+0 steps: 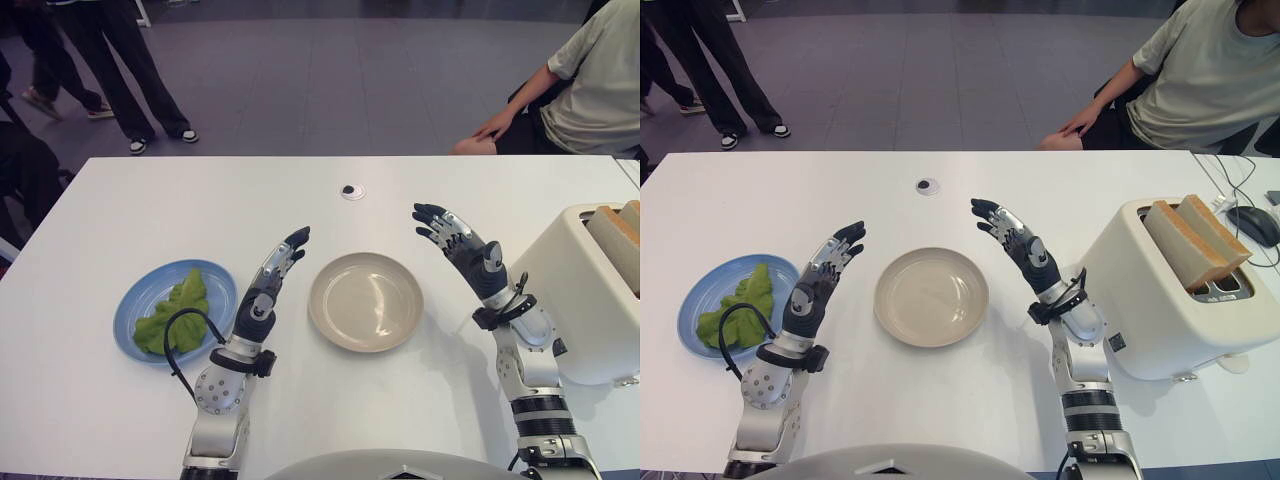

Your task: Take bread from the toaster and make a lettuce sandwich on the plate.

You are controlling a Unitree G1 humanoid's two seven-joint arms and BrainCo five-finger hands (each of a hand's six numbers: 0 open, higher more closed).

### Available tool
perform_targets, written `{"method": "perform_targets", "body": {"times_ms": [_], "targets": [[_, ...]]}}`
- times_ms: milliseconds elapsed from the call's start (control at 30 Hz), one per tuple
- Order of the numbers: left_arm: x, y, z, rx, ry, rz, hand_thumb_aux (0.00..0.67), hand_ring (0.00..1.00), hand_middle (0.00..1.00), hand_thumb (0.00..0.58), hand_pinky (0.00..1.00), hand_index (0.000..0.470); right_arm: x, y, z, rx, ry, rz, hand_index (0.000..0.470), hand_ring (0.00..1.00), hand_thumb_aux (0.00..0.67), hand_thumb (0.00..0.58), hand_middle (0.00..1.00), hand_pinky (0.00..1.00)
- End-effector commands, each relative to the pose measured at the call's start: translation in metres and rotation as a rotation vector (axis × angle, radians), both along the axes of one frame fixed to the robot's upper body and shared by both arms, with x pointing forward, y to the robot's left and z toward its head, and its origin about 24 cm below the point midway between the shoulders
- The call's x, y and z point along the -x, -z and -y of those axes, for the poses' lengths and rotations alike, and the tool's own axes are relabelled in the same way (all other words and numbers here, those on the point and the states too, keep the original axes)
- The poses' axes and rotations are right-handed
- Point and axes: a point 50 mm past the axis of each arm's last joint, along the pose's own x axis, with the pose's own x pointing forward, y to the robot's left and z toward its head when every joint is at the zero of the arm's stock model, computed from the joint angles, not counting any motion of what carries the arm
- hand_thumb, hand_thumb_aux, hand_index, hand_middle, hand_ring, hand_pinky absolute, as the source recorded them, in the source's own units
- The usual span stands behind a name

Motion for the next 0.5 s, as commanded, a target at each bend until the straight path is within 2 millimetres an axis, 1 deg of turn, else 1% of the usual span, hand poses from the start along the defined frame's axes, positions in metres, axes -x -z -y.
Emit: {"method": "perform_targets", "body": {"times_ms": [33, 500], "targets": [[-0.0012, 0.0024, 0.0, -0.001, 0.005, -0.019, 0.0, 0.0, 0.0, 0.0, 0.0, 0.0, 0.0013, 0.004, 0.0002, 0.019, -0.003, -0.016, 0.0, 0.0, 0.0, 0.0, 0.0, 0.0], [-0.0006, 0.0021, 0.0003, -0.001, 0.013, -0.021, 0.0, 0.0, 0.0, 0.0, 0.0, 0.0, 0.0023, 0.0041, 0.0005, 0.018, -0.011, -0.022, 0.0, 0.0, 0.0, 0.0, 0.0, 0.0]]}}
